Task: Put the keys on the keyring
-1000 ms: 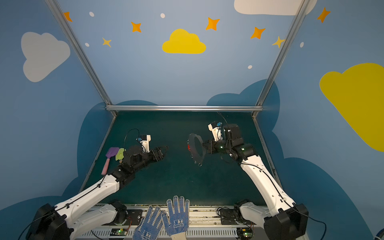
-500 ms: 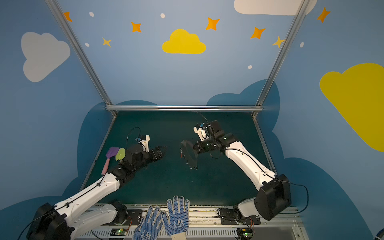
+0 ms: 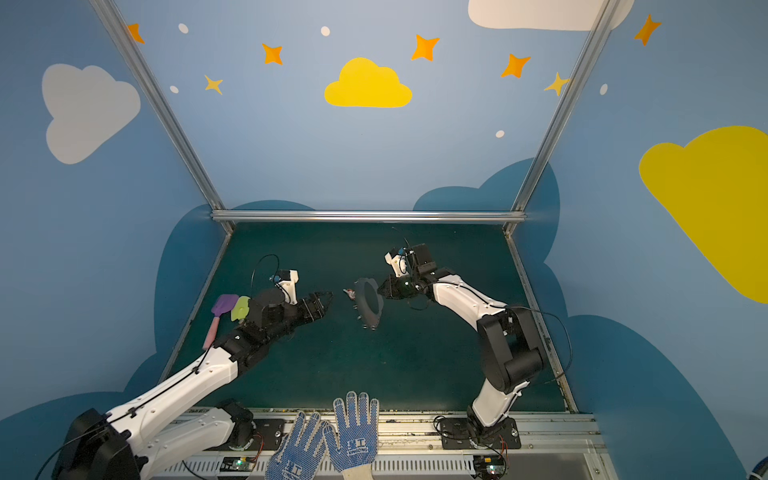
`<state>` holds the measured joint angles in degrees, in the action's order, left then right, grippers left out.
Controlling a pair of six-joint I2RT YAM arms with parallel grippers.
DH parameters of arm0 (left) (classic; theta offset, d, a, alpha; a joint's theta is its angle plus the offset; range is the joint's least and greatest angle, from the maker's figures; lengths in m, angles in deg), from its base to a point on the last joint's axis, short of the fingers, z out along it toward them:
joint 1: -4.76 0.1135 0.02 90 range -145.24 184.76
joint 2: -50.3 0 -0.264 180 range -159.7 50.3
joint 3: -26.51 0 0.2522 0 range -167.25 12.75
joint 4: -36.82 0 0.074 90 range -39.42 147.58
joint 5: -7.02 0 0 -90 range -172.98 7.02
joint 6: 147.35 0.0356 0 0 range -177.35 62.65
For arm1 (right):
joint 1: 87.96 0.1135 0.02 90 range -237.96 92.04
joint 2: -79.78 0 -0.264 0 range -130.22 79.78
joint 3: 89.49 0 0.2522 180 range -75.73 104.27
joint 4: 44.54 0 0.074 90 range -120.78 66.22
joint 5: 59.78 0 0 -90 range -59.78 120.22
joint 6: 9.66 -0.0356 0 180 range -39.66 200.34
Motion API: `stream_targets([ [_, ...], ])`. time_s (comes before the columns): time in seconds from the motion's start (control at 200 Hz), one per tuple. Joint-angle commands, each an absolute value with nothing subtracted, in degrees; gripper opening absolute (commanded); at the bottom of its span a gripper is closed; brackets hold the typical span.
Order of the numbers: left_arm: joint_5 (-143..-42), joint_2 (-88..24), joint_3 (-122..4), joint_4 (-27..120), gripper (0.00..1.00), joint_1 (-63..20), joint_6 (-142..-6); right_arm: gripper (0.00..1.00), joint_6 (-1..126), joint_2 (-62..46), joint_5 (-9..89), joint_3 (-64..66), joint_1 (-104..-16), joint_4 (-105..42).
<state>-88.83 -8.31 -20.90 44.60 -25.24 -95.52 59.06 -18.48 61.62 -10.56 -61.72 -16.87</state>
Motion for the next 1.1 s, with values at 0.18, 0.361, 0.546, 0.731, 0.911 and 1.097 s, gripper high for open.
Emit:
stream_targets([
  [0.18, -89.6, -10.5, -23.9, 45.2, 0.82, -25.0, -95.7, 0.00, 56.7, -15.3, 61.7, -20.3, -67.2, -22.7],
  [0.361, -89.4, -12.0, -24.8, 45.7, 0.84, -24.9, -96.1, 0.05, 56.1, -14.8, 60.9, -24.2, -70.2, -23.3],
  [0.546, -88.3, -12.9, -26.6, 48.5, 1.00, -24.9, -96.0, 0.41, 56.4, -10.6, 58.0, -27.5, -73.4, -22.4],
  [0.731, -83.7, -13.8, -29.9, 55.1, 1.00, -24.7, -95.0, 0.66, 58.6, -3.3, 51.5, -28.9, -76.5, -17.5],
  [0.911, -72.0, -20.2, -41.2, 73.5, 1.00, -22.1, -94.2, 0.90, 60.4, 2.5, 36.2, -26.6, -76.3, -10.3],
  [1.097, -59.4, -29.2, -49.1, 79.8, 1.00, -18.6, -86.0, 0.90, 63.5, 4.7, 16.8, -25.6, -75.4, -10.4],
])
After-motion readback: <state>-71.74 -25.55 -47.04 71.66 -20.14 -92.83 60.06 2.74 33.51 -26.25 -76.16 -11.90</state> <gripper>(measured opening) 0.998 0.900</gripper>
